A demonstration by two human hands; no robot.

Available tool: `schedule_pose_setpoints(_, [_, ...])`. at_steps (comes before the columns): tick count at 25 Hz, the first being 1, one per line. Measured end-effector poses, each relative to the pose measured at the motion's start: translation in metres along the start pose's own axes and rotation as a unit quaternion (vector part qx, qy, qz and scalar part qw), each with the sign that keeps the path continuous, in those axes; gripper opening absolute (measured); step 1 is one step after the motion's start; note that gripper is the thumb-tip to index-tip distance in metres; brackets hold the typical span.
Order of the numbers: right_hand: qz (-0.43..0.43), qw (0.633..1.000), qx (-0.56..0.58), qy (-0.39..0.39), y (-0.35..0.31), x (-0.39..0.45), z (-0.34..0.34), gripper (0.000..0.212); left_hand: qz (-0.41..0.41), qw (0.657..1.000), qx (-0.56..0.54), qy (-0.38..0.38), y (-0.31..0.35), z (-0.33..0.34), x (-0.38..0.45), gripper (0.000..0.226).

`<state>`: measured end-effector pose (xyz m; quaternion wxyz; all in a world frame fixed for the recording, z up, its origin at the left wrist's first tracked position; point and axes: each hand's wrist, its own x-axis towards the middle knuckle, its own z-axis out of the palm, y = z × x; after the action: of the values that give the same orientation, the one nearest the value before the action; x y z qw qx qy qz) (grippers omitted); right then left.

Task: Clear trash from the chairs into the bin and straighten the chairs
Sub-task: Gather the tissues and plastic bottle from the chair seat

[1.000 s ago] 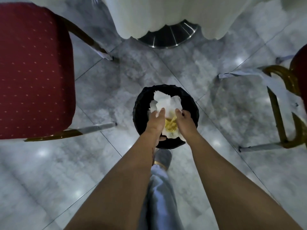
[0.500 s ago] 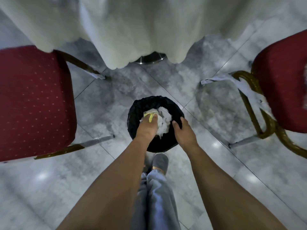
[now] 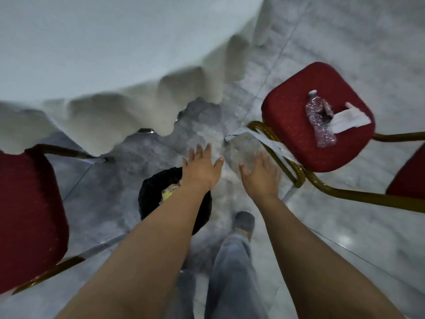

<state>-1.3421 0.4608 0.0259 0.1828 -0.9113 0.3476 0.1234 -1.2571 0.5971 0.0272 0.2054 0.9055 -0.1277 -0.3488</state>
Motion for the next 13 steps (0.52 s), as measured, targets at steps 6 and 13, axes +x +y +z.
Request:
schedule_pose_setpoints(6, [0.037, 0.996, 0.000, 0.084, 0.075, 0.057, -0.071, 0.066, 0.037, 0.998, 0.041, 0.000, 0.117, 0.013, 0.033, 0.069])
schedule_pose_setpoints(13, [0.091, 0.992, 0.005, 0.083, 0.174, 0.140, -0.120, 0.068, 0.022, 0.999, 0.022, -0.030, 0.242, 0.072, 0.090, 0.078])
